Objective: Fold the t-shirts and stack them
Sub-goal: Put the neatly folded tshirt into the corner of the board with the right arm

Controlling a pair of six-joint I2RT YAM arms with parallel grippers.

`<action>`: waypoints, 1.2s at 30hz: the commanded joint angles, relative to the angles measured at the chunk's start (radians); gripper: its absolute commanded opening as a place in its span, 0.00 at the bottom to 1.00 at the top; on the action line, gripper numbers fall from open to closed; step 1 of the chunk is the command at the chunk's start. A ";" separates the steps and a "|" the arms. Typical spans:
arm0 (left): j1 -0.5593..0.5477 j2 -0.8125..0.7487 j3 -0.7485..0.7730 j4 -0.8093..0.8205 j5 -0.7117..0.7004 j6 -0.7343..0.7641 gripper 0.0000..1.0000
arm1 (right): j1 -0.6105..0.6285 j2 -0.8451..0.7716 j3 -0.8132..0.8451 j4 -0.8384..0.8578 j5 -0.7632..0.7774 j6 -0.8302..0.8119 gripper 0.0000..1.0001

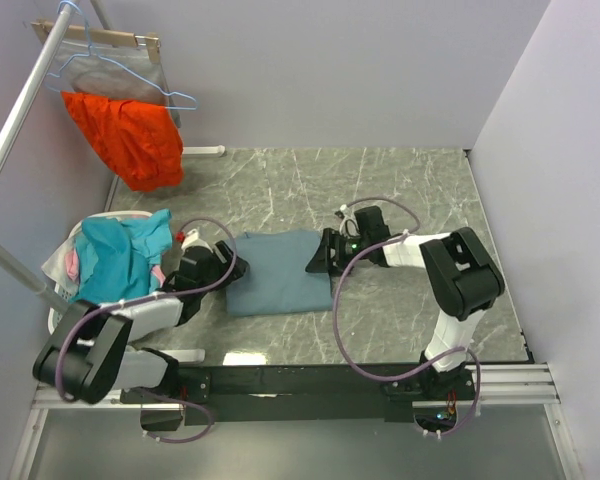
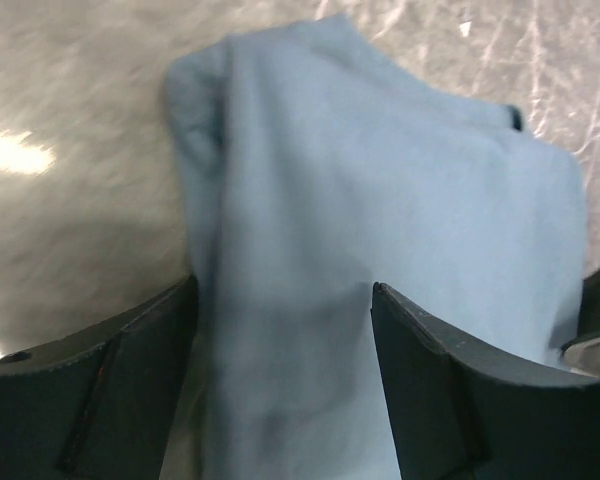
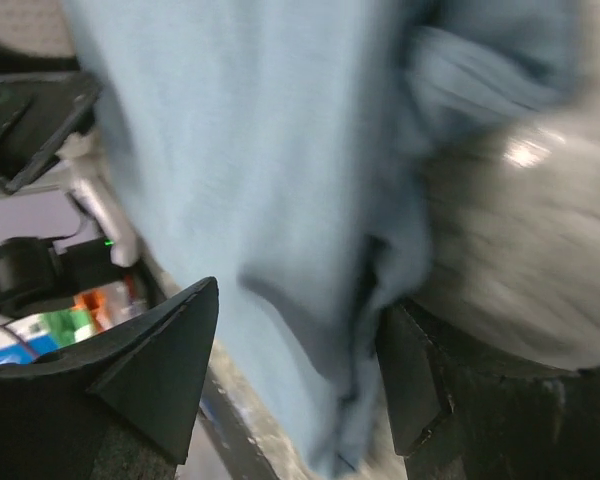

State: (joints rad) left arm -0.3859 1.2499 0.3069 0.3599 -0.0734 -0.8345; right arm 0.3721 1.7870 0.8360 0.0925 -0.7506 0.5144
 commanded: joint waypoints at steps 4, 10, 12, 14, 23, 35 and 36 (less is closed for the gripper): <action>-0.019 0.192 0.067 0.154 0.118 -0.038 0.75 | 0.054 0.150 0.035 0.226 -0.067 0.173 0.68; -0.057 0.247 0.092 0.183 0.132 -0.057 0.74 | 0.057 0.213 0.123 0.260 -0.081 0.225 0.00; -0.059 0.237 0.100 0.175 0.127 -0.057 0.74 | 0.042 0.203 0.175 0.190 -0.029 0.193 0.00; -0.059 0.220 0.124 0.130 0.118 -0.042 0.74 | 0.015 0.177 0.230 0.097 0.017 0.149 0.00; -0.059 0.043 0.294 -0.116 0.077 0.072 0.78 | -0.271 0.188 0.583 -0.241 0.247 0.035 0.00; -0.059 0.121 0.409 -0.131 0.141 0.098 0.79 | -0.578 0.428 0.953 -0.231 0.414 0.185 0.00; -0.059 0.131 0.416 -0.131 0.144 0.098 0.79 | -0.602 0.437 0.983 -0.229 0.422 0.193 0.00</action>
State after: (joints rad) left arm -0.4404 1.3388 0.6765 0.2436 0.0319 -0.7601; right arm -0.1799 2.1994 1.7355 -0.1619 -0.4030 0.6403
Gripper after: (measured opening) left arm 0.788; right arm 0.179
